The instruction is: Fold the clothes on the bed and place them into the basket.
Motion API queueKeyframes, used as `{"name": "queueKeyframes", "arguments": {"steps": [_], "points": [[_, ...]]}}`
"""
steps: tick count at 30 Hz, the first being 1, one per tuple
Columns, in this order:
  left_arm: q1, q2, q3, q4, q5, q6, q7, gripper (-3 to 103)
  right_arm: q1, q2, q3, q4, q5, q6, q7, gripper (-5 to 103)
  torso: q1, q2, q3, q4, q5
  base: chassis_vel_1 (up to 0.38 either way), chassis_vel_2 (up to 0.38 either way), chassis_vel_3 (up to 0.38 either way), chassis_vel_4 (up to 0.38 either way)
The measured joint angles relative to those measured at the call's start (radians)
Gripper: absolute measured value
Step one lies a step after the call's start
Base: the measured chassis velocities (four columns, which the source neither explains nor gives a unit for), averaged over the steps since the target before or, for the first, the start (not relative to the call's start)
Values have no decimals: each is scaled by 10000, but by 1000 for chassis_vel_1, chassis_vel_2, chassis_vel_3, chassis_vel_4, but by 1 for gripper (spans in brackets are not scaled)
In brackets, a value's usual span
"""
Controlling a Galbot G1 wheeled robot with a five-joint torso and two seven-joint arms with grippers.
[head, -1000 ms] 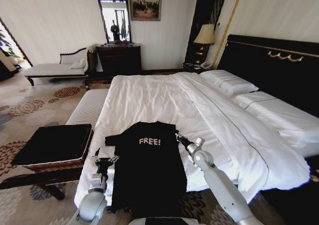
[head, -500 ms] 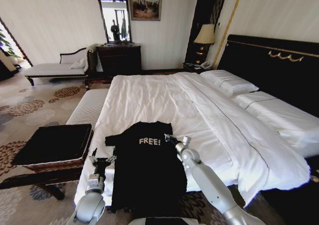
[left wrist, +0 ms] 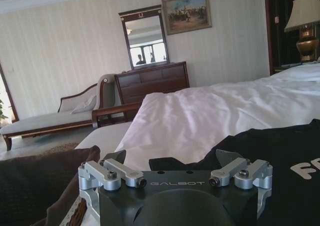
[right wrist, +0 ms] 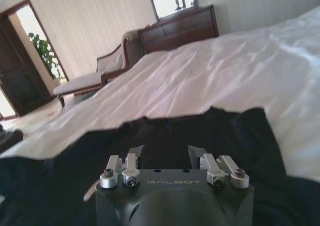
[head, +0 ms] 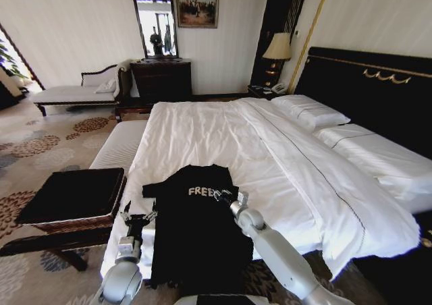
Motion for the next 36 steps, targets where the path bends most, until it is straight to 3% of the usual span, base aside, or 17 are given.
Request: {"name": "queueKeyframes", "arguments": {"steps": [3,5,8,9,11,13,25,36], "points": [[23,-11,-21,-8,0,3,-2,100,-207,-20,809,375,384,3,97,56,0,0,-1,0,-3,0,0,0,0],[60,-13,-38,-9,-1,-5,-3,100,-347,-110,1564,360,1007,-52,178,67,0,0,0,0,-1,0,0,0,0],[88,-21,-10,-9,3,-46,0,100,-620,-322,2981,145,4310,-994,617,78,0,0,-1,-8,-2,0,0,0,0],[88,-21,-10,-9,3,-46,0,100,-620,-322,2981,145,4310,-994,617,78,0,0,-1,-8,-2,0,0,0,0],[79,-40,47,-6,17,-53,6,100,-734,-280,3406,-154,5359,-1288,682,90,0,0,0,-5,2,0,0,0,0],[65,-47,108,-6,52,-53,6,100,-789,-160,3554,-501,5753,-1488,566,98,0,0,0,-2,0,0,0,0,0],[355,68,-4,-147,42,62,-2,100,-532,323,3119,-1393,5784,-1827,-333,100,0,0,0,1,-2,0,0,0,0],[340,-24,71,-75,39,69,-2,100,-929,70,2783,-157,5877,-2085,-390,100,0,0,0,-3,-3,0,0,0,0]]}}
